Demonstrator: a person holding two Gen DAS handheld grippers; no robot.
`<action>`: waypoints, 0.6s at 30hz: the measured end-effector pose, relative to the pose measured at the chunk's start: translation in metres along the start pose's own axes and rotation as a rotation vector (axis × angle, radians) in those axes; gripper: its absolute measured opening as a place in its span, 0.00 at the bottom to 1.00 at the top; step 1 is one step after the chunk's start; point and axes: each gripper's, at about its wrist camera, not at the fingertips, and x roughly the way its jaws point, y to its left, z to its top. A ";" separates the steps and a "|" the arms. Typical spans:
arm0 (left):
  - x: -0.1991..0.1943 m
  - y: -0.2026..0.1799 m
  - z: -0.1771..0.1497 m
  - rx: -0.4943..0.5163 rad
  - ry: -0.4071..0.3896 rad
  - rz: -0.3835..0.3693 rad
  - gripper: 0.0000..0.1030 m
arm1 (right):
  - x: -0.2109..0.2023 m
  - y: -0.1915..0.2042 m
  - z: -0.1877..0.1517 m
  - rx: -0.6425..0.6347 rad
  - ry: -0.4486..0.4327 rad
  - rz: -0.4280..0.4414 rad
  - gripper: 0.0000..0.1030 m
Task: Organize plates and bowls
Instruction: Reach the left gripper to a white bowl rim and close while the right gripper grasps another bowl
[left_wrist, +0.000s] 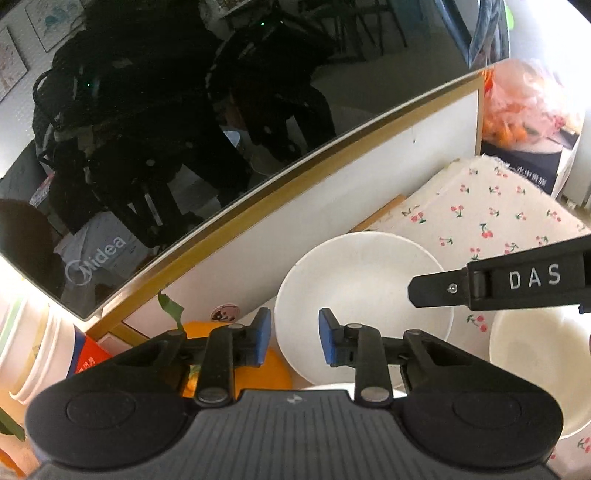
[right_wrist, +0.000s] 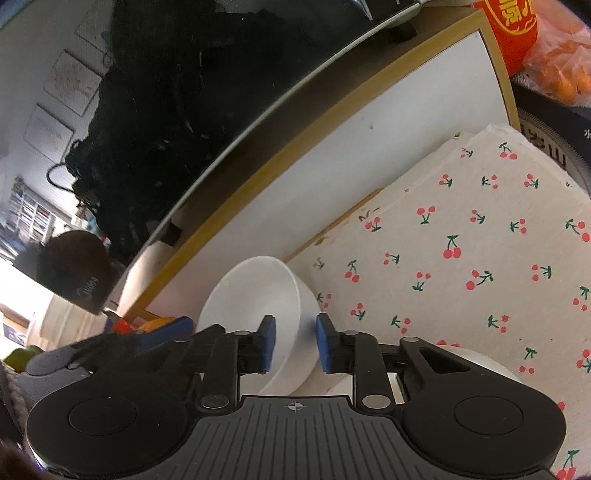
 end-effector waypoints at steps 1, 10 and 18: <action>0.000 0.001 0.000 -0.004 0.003 0.002 0.26 | 0.000 0.001 -0.001 -0.011 -0.001 -0.009 0.18; 0.006 -0.004 0.003 0.000 0.029 0.008 0.26 | -0.002 -0.006 0.002 -0.013 -0.001 -0.076 0.05; 0.005 -0.003 0.002 -0.003 0.032 0.024 0.07 | -0.002 -0.017 0.003 0.028 0.017 -0.021 0.06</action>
